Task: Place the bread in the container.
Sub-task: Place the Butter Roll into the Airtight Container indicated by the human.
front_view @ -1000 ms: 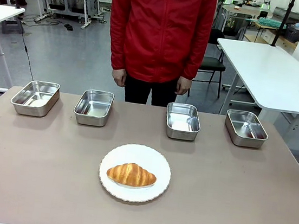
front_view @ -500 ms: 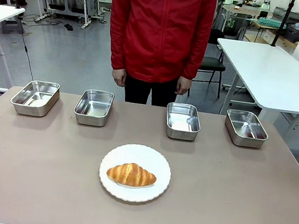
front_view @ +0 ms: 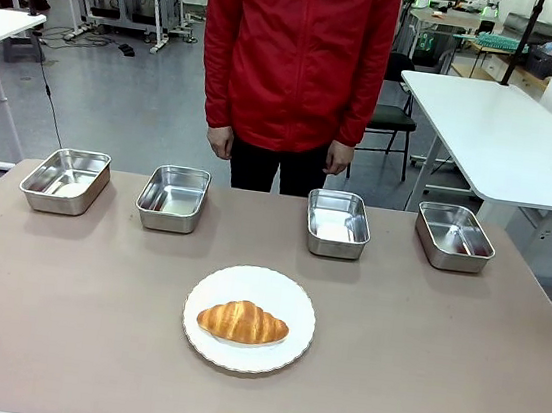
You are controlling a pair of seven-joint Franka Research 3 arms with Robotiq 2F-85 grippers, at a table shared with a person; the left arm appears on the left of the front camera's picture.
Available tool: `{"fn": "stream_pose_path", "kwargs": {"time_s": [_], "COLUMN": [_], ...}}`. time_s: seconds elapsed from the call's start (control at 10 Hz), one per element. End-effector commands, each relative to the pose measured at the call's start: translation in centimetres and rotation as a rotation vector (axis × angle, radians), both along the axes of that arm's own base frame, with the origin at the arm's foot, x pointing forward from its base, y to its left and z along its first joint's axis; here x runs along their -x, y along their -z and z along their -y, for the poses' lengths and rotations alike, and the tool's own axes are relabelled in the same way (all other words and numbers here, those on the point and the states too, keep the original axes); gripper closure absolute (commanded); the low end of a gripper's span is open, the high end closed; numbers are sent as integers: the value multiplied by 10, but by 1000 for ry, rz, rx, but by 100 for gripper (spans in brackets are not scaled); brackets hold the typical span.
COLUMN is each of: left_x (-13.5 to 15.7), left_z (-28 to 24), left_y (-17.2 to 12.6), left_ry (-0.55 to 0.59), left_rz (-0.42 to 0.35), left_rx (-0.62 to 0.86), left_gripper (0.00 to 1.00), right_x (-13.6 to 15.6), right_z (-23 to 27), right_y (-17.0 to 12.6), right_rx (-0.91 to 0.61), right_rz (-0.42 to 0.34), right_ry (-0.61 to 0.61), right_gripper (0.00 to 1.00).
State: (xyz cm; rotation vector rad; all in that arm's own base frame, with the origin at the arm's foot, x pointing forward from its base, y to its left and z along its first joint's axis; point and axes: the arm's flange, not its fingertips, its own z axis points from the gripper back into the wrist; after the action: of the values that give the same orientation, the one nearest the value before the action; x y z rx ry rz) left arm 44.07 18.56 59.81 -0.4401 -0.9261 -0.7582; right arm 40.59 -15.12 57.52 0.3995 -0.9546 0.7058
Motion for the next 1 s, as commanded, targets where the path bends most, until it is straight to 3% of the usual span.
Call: {"fn": "stream_pose_path", "kwargs": {"time_s": [0.0, 0.9], "left_x": [1, 1], "left_z": [0, 0], "left_y": [-1, -1], "left_ry": [-1, -1], "left_rz": [2, 2], "left_rx": [1, 1], "left_gripper": [0, 0], "right_x": [-1, -1], "right_z": [0, 0], "right_y": [0, 0], "right_rx": [-8, -8], "right_rz": [8, 8], "right_ry": [-5, -5], "right_gripper": [0, 0]}}
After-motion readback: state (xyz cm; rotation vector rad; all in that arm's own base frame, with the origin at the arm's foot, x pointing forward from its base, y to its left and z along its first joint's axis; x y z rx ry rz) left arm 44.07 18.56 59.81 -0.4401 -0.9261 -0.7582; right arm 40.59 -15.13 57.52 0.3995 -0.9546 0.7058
